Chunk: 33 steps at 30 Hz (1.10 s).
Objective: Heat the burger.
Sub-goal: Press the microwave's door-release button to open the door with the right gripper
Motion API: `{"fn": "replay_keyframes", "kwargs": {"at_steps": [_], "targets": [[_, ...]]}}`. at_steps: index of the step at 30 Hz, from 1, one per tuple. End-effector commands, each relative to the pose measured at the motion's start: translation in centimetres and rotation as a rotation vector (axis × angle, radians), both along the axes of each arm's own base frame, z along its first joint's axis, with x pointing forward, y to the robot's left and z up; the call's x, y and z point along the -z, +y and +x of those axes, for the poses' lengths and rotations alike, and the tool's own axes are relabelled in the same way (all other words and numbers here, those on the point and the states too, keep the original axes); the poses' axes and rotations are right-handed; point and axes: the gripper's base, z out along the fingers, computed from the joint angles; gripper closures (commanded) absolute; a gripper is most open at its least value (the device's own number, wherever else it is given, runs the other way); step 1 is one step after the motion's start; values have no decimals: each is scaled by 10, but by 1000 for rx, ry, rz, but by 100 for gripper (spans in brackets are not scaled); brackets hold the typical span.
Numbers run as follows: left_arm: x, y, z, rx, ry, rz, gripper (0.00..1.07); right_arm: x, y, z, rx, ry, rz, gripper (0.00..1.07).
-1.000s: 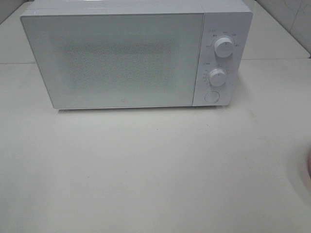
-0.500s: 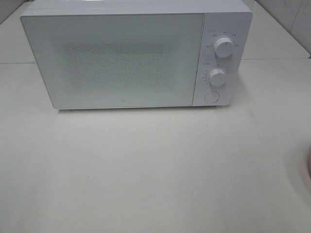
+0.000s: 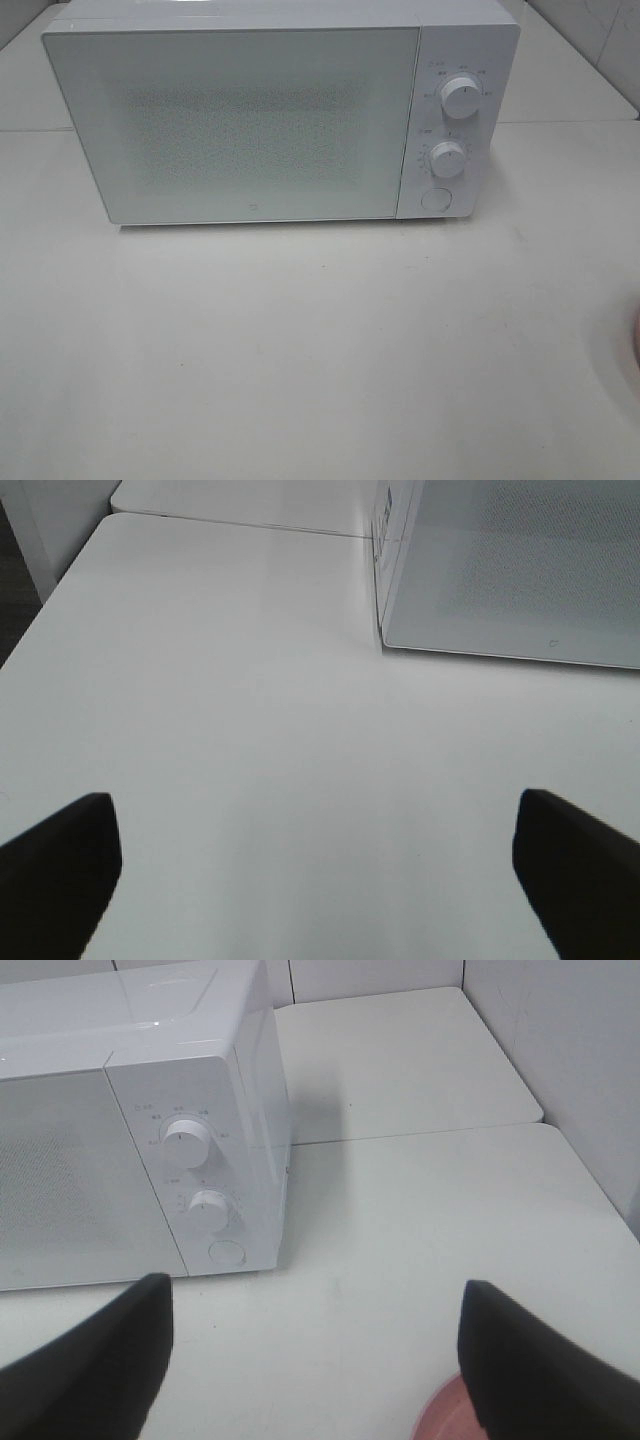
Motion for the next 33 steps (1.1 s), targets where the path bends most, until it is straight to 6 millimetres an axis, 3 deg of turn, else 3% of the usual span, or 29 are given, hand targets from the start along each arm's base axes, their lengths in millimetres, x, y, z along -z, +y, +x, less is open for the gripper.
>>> {"fn": "replay_keyframes", "kwargs": {"at_steps": [1,11,13,16,19,25,33], "targets": [[0,-1,-4,-1,-23,1,6,-4,1,15,1,-23,0,32],[0,-1,-4,-1,-23,1,6,2,2,57,-2,17,-3,32],[0,-1,-4,-1,-23,1,6,9,3,78,-4,36,-3,32],[0,-1,-4,-1,-23,1,6,15,4,95,-8,48,-9,32],[0,-1,-4,-1,-23,1,6,16,4,100,-9,42,-11,32],[0,-1,-4,-1,-23,1,6,29,6,127,-15,41,-20,32],[0,-1,-4,-1,-23,1,6,57,9,155,-58,4,-90,32]]}}
